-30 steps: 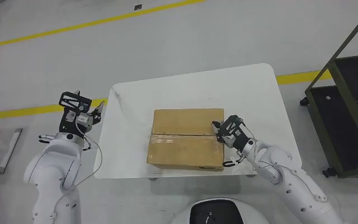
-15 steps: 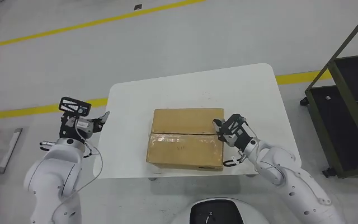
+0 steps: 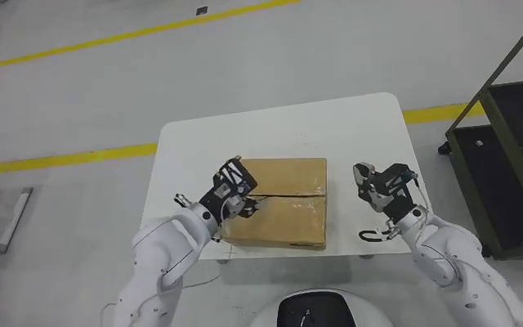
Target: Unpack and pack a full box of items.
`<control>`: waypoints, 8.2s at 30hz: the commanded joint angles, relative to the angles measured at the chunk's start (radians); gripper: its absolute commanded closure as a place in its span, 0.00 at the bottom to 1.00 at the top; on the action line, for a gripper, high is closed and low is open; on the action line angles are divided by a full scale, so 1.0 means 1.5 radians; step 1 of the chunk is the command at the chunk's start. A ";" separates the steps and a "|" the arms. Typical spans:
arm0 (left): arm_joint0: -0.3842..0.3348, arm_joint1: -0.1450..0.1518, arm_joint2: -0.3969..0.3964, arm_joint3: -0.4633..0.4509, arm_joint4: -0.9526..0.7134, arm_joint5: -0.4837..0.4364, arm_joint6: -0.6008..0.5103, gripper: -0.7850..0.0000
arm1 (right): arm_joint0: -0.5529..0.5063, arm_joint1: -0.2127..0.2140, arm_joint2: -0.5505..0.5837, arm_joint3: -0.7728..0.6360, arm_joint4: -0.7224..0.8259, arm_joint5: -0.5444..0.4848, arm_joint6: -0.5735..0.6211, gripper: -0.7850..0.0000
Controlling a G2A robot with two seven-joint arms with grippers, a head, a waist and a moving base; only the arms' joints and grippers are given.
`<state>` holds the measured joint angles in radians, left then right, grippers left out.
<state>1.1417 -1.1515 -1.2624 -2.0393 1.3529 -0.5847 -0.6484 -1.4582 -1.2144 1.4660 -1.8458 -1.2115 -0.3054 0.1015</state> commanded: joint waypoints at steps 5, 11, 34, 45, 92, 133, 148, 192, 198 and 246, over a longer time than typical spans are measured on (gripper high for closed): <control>-0.051 -0.013 0.126 0.047 0.055 -0.002 -0.004 0.00 | -0.038 0.004 0.039 -0.009 0.012 0.002 -0.006 1.00; -0.112 -0.025 0.198 0.118 0.151 0.010 -0.011 0.00 | -0.060 0.005 0.049 -0.017 0.016 0.005 -0.013 1.00; -0.183 -0.046 0.279 0.232 0.393 0.028 -0.005 0.03 | -0.093 0.008 0.068 -0.026 0.026 0.012 -0.024 1.00; -0.171 -0.051 0.264 0.236 0.419 0.063 0.045 1.00 | -0.091 0.009 0.064 -0.018 0.027 0.011 -0.024 1.00; -0.412 -0.160 0.393 0.428 0.444 0.120 0.092 0.00 | -0.133 0.015 0.117 -0.039 0.052 0.008 -0.048 1.00; -0.029 -0.118 0.007 0.061 0.078 -0.062 0.027 0.00 | -0.031 0.037 0.084 0.057 0.412 -0.376 0.188 0.73; -0.017 -0.115 -0.007 0.047 0.064 -0.069 0.032 0.00 | -0.030 0.037 0.066 0.057 0.407 -0.370 0.187 0.00; -0.017 -0.115 -0.007 0.047 0.064 -0.069 0.032 0.00 | 0.049 0.061 -0.065 0.111 0.481 -0.384 0.286 0.57; -0.017 -0.115 -0.007 0.047 0.064 -0.069 0.032 0.00 | 0.055 0.066 -0.077 0.113 0.486 -0.373 0.315 0.57; -0.051 -0.106 -0.034 0.025 0.038 0.055 -0.035 0.00 | 0.088 0.092 -0.033 -0.010 0.142 -0.360 0.114 1.00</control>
<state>1.0702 -1.3109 -1.3150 -2.0037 1.4015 -0.5058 -0.6894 -1.3120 -1.0759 1.4193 -1.8582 -0.9516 -0.8480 0.2938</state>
